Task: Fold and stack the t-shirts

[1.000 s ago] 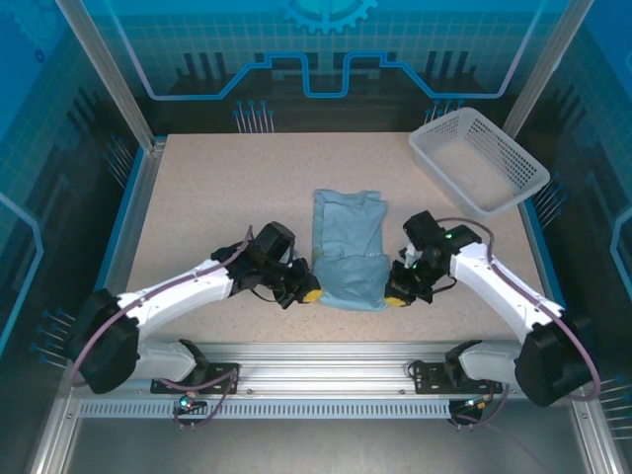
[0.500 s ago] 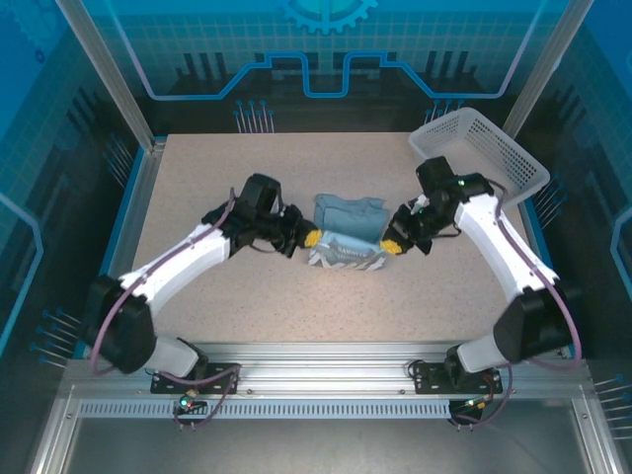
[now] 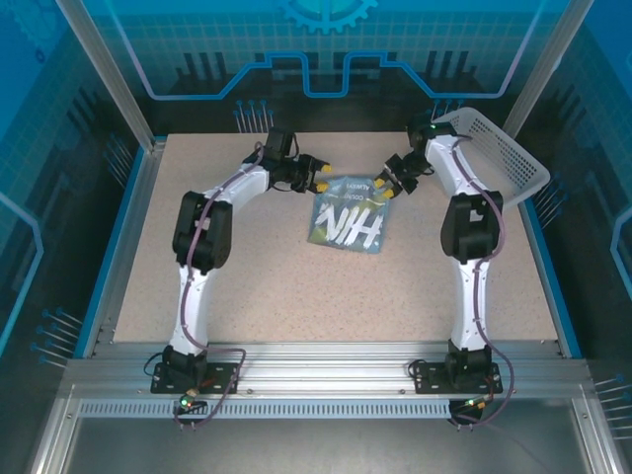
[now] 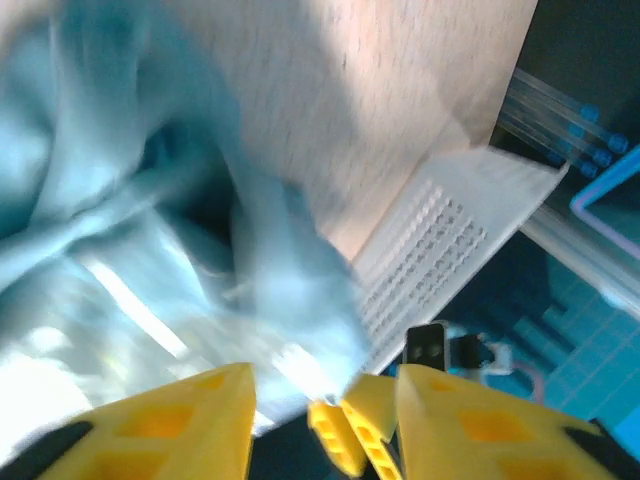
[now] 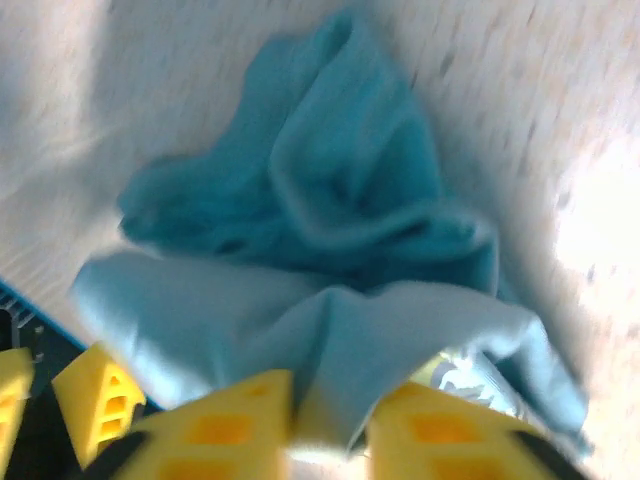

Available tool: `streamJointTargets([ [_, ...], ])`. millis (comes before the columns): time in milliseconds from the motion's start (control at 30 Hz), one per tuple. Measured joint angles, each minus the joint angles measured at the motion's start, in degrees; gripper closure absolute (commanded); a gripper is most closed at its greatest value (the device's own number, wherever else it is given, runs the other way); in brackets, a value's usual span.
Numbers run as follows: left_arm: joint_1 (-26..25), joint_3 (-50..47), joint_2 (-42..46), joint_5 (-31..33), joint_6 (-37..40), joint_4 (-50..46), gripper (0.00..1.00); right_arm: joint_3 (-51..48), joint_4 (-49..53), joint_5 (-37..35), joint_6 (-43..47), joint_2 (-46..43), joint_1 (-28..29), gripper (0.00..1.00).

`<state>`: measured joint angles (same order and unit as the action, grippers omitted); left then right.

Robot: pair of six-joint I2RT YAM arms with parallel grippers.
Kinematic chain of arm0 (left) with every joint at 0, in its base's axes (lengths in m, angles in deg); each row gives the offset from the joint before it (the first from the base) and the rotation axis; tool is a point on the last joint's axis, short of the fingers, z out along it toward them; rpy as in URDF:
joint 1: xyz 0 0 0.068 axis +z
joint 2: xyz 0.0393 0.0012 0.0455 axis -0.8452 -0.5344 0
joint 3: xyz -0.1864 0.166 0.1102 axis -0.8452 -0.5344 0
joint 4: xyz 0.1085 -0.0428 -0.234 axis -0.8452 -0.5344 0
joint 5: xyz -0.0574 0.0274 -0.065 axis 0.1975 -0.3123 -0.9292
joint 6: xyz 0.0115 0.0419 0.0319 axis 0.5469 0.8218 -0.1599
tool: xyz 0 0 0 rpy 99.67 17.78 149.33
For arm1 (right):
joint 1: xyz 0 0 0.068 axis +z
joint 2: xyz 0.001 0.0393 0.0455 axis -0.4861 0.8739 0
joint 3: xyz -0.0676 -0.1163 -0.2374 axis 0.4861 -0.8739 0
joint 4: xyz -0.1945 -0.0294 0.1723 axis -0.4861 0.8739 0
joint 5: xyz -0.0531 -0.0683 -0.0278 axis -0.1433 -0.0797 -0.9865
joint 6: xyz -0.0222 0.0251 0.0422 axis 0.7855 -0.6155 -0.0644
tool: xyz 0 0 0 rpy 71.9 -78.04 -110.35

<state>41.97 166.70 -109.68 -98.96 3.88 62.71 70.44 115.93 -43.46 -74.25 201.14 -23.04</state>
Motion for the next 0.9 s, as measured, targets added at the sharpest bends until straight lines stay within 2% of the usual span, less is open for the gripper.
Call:
streamJointTargets([
  [33,0.48,1.95,-1.57,0.15,0.83,-1.44,0.44,1.75,0.24,-0.74,0.44,1.70,-0.24,0.36],
  [167,1.62,2.82,-0.22,2.36,6.60,-8.96,0.46,4.22,0.55,-3.17,3.13,2.54,-0.59,0.33],
  [233,1.27,0.76,3.17,4.61,9.25,-11.15,0.49,1.99,-0.79,-4.44,4.79,-0.24,-0.57,0.36],
  [333,-0.46,-4.39,10.08,6.32,10.64,-11.72,0.52,-7.80,-3.65,-5.57,6.36,-8.37,-0.57,0.53],
  [467,-4.48,-5.07,12.92,6.80,11.26,-10.25,0.51,-19.65,-6.93,-5.97,6.49,-17.09,-0.28,0.53],
  [567,-5.99,-0.68,9.46,8.59,15.02,-14.08,0.49,-22.25,-9.09,-6.86,7.17,-16.72,0.07,0.48],
  [667,-4.83,6.64,3.52,10.43,19.30,-17.57,0.46,-22.45,-11.28,-8.00,8.81,-14.16,0.28,0.43],
  [767,-2.56,9.29,-0.52,11.19,22.60,-17.25,0.46,-21.16,-12.31,-8.94,10.91,-11.19,0.31,0.43],
  [900,0.09,10.34,-3.96,12.00,27.82,-14.80,0.48,-18.05,-14.08,-9.77,13.75,-7.37,0.31,0.47],
])
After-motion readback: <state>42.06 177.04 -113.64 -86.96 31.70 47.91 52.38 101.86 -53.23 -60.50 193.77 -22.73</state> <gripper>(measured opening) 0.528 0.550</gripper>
